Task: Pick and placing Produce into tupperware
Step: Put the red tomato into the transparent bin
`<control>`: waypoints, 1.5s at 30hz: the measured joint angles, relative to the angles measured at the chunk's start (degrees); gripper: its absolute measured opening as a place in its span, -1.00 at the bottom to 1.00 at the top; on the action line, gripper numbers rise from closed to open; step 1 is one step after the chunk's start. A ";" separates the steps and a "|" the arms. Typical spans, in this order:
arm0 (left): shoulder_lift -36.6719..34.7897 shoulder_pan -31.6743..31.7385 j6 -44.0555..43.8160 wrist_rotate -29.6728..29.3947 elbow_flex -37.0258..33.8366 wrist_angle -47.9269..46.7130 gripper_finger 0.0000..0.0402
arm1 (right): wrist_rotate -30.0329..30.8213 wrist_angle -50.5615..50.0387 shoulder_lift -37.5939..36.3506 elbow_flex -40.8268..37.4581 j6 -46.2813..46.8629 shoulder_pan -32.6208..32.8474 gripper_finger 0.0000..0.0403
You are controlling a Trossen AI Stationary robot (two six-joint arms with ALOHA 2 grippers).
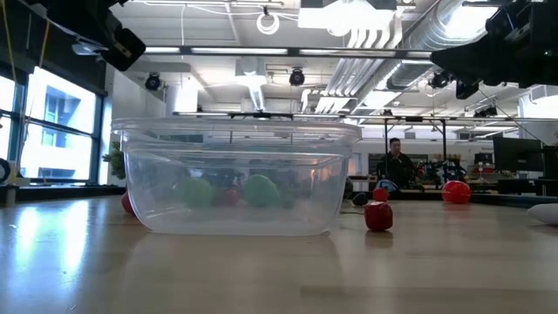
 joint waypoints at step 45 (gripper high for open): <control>0.00 -6.46 -4.74 -12.28 0.00 1.32 -0.93 | 33.78 -76.02 79.44 71.41 33.75 -21.08 -0.97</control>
